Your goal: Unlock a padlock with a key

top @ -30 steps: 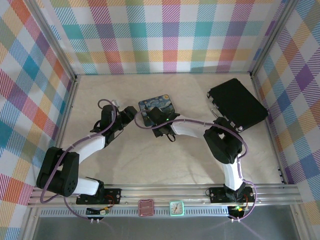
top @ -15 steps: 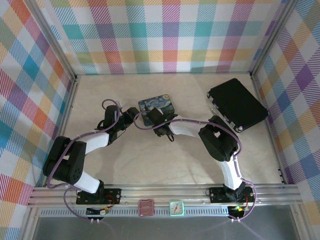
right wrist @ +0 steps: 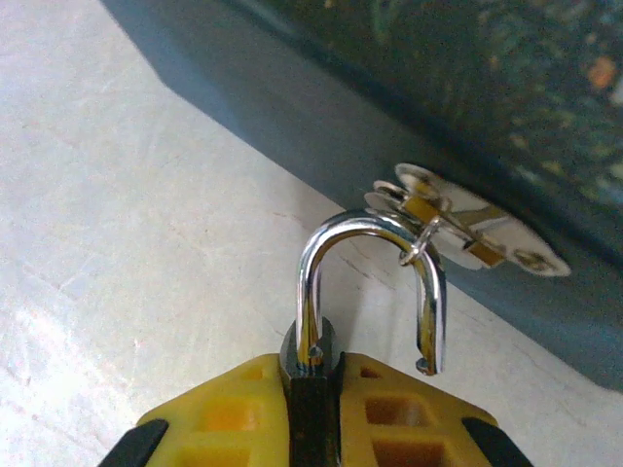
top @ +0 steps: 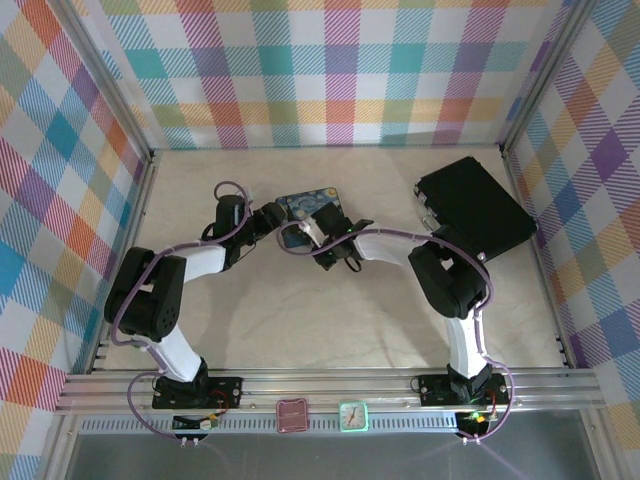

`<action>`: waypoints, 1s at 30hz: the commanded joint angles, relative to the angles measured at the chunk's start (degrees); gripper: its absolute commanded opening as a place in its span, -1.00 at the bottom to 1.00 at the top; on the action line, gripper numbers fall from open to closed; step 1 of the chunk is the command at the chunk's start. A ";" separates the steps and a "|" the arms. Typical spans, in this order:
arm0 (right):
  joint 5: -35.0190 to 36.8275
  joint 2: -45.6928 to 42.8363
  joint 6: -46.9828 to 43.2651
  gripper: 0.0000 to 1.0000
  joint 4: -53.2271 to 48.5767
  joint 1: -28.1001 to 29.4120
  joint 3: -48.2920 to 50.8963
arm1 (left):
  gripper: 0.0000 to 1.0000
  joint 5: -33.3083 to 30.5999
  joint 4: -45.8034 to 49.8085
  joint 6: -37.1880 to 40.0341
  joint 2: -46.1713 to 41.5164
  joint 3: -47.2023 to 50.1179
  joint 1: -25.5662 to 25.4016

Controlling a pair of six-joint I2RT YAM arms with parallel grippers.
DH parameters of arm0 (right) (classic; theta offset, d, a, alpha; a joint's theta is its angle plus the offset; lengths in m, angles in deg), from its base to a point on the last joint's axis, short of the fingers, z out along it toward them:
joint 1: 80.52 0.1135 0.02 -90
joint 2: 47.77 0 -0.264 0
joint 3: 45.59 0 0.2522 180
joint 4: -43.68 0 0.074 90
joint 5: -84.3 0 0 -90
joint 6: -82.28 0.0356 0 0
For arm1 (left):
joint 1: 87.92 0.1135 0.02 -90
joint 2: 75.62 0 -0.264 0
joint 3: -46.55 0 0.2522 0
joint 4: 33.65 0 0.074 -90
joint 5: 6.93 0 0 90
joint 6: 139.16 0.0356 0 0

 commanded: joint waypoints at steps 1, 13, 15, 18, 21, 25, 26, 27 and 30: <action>-9.90 -2.48 -10.15 -1.00 0.65 -1.79 0.20 | 0.24 3.98 -1.87 2.54 2.69 -2.77 1.47; -15.84 0.57 -21.29 -1.00 -0.75 -3.02 -4.84 | 0.13 11.48 -3.93 5.28 7.63 -6.68 1.56; -16.55 1.32 -20.97 -1.00 -1.38 -3.02 -6.47 | 0.11 12.54 -4.84 4.65 8.36 -6.96 1.52; -17.89 2.99 -19.88 -1.00 -3.51 -3.02 -9.47 | 0.08 14.02 -6.42 3.30 9.63 -7.49 1.52; -18.30 4.40 -18.29 -1.00 -4.47 -3.02 -11.07 | 0.08 15.58 -8.05 1.78 10.75 -8.32 1.55; -16.94 4.64 -16.75 -1.00 -4.66 -3.06 -10.69 | 0.24 14.40 -5.64 1.41 8.70 -8.41 2.36; -17.02 4.56 -16.38 -1.00 -4.57 -3.02 -10.44 | 0.31 13.87 -4.24 1.11 7.67 -8.35 2.93; -17.24 4.47 -15.99 -1.00 -4.57 -3.02 -10.28 | 0.32 13.47 -2.76 0.61 6.26 -8.20 3.63; -17.27 4.37 -15.41 -1.00 -3.95 -3.00 -9.47 | 0.33 12.52 0.37 -1.13 1.80 -6.35 5.49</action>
